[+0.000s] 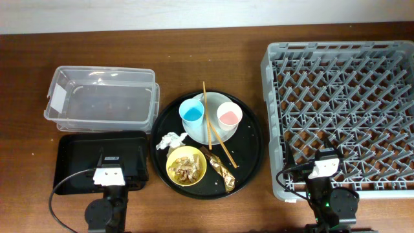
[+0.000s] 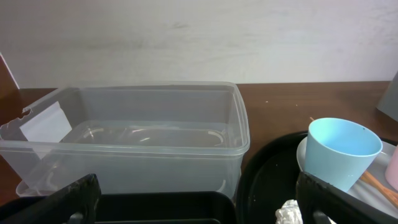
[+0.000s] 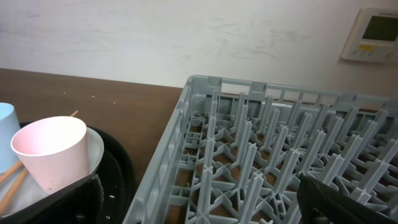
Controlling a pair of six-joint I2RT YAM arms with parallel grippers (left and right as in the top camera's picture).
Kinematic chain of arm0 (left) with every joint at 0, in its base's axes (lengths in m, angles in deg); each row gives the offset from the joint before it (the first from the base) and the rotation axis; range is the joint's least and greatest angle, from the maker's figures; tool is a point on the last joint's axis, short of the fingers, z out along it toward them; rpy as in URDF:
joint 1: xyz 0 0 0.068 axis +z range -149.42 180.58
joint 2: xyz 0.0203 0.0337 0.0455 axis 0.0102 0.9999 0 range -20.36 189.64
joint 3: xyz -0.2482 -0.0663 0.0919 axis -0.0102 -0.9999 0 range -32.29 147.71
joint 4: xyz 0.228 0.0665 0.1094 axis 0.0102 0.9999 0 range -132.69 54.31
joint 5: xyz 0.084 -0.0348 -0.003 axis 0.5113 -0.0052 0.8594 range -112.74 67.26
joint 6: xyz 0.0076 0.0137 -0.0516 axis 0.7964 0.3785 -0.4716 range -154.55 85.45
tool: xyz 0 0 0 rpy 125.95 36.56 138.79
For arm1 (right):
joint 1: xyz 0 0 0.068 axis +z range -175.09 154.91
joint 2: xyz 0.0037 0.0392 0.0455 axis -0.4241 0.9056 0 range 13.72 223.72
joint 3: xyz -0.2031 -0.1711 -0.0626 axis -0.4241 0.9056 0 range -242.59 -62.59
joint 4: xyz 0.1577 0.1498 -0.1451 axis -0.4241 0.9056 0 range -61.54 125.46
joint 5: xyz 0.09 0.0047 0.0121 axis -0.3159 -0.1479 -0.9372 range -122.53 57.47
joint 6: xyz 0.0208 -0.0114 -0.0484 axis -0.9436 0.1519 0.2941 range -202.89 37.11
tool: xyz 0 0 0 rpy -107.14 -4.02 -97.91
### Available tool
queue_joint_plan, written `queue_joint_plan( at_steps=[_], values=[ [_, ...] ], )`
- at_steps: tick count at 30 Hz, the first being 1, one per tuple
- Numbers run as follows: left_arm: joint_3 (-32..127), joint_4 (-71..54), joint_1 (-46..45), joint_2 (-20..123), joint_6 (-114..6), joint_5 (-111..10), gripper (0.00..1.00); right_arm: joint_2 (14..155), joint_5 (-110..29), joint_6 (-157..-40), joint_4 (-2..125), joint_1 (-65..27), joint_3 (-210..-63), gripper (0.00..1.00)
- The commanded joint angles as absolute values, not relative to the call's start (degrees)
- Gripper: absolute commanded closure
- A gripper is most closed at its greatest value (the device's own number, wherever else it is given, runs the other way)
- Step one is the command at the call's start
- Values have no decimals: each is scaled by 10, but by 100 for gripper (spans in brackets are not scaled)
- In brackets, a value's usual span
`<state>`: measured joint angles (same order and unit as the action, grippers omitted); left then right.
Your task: Sort waste into correct bins and load items into the dishwasher rack
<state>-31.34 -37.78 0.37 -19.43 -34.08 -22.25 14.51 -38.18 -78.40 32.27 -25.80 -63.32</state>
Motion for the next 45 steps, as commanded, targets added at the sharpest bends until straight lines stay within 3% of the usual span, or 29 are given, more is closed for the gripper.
queue_joint_plan(
  at_steps=[1,33,45],
  values=[
    [-317,-379,2,-200,-330,-219,0,139,-379,-789,323,-255,-629,2],
    [-317,-379,2,-200,-330,-219,0,139,-379,-789,323,-255,-629,2],
    [-274,-398,2,-200,-384,-404,1,139,-379,-789,323,-255,-629,2]
  ],
)
